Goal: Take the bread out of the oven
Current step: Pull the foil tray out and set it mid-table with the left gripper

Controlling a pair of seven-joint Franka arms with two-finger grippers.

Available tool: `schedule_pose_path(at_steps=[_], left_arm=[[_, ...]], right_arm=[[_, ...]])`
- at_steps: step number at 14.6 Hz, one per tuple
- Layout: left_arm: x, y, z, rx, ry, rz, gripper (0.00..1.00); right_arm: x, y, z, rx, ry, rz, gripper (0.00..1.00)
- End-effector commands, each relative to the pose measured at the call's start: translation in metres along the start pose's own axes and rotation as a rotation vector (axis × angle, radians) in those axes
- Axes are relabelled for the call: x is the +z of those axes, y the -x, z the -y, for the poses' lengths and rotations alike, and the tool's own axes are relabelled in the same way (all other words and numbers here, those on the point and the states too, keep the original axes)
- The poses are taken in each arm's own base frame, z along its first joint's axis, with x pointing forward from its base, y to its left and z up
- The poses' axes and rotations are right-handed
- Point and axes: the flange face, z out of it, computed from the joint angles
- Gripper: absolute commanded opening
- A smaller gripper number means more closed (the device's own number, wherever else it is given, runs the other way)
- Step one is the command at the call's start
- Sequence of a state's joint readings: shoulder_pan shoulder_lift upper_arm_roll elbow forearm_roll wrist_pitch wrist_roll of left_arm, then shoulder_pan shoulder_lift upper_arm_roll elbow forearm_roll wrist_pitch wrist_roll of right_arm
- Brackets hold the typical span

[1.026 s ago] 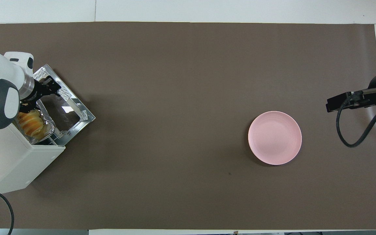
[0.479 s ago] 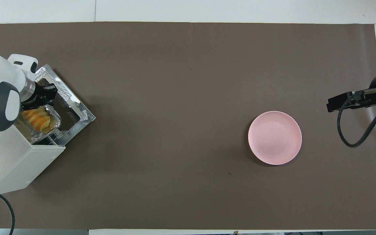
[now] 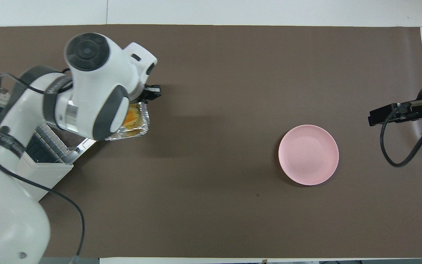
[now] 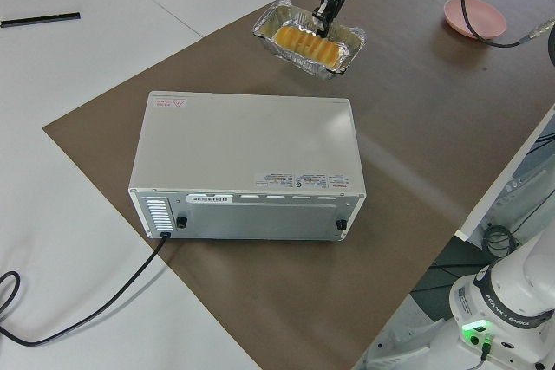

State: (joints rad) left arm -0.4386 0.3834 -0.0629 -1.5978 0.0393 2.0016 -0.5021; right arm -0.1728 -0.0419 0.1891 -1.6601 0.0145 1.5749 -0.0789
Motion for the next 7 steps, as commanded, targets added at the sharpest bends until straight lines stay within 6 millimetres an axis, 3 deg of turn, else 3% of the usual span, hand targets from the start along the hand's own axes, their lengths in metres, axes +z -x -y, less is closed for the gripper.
schedule_pose_path(at_steps=[1, 4, 7], left_arm=[[0.032, 0.020, -0.092, 0.098, -0.005, 0.041, 0.00], [0.051, 0.057, -0.143, 0.139, -0.009, 0.050, 0.00], [0.069, 0.065, -0.157, 0.101, 0.019, 0.020, 0.00]], right_arm=[[0.000, 0.005, -0.002, -0.001, -0.016, -0.005, 1.00], [0.000, 0.007, -0.003, 0.002, -0.015, -0.001, 1.00], [0.002, 0.007, -0.003, 0.002, -0.015, 0.000, 1.00]])
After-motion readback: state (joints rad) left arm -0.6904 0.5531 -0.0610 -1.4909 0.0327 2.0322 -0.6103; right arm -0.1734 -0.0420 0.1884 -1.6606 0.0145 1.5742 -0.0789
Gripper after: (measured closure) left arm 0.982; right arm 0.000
